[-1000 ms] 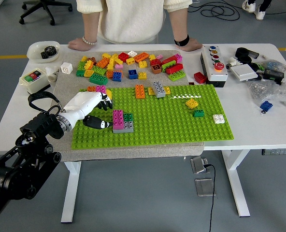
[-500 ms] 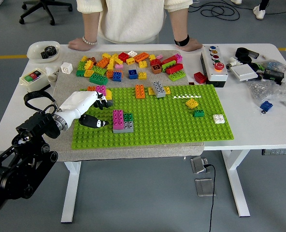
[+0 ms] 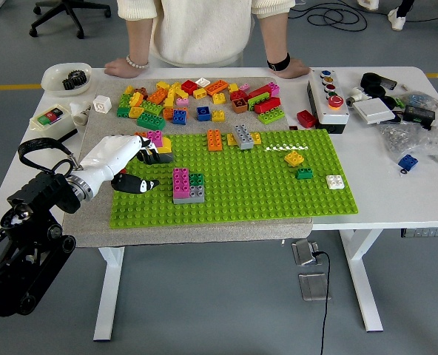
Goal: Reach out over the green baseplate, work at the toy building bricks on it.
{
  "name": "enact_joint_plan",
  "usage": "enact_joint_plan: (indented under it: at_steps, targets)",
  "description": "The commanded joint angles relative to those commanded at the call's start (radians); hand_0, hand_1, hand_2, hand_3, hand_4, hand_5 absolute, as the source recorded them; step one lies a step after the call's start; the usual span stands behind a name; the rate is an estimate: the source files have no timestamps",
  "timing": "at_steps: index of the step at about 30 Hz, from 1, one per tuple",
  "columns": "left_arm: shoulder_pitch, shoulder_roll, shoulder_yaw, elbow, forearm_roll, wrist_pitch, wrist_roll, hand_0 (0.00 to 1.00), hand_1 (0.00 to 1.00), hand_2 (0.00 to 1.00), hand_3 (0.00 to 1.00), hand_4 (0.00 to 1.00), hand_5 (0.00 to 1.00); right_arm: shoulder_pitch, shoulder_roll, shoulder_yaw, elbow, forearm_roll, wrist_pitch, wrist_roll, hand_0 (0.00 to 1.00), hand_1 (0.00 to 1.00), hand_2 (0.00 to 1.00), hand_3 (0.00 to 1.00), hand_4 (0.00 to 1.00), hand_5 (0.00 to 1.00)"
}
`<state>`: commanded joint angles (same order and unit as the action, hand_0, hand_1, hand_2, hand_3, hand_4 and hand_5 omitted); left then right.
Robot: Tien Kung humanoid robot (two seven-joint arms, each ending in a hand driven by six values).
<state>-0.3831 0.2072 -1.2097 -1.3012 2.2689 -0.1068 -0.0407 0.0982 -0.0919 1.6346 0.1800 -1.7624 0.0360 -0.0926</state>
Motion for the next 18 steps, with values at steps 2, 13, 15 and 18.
enact_joint_plan:
  at_steps: [2, 13, 15, 18]
  targets:
    - [0.017, 0.001, 0.0, -0.024, 0.0, -0.006, 0.001, 0.809, 0.643, 0.573, 0.539, 0.915, 0.269, -0.001, 0.0, -0.001, 0.0, 0.001, 0.0, 0.0, 0.75, 0.636, 0.679, 0.644, 0.867, 0.563]
    - [0.06, -0.006, 0.034, -0.046, 0.0, 0.007, -0.012, 0.998, 0.88, 0.829, 0.598, 0.998, 0.544, -0.001, -0.001, 0.001, 0.0, 0.001, 0.0, 0.0, 0.75, 0.637, 0.679, 0.644, 0.867, 0.563]
    - [0.059, -0.01, 0.034, -0.044, 0.0, 0.014, -0.015, 0.998, 0.88, 0.829, 0.598, 0.998, 0.544, -0.001, -0.001, 0.002, 0.0, 0.001, 0.0, 0.0, 0.75, 0.637, 0.679, 0.644, 0.867, 0.563]
    - [0.058, -0.011, 0.034, -0.046, 0.0, 0.018, -0.017, 0.998, 0.901, 0.854, 0.609, 0.998, 0.591, -0.001, -0.002, 0.003, 0.0, 0.001, 0.0, 0.0, 0.751, 0.637, 0.679, 0.644, 0.867, 0.563]
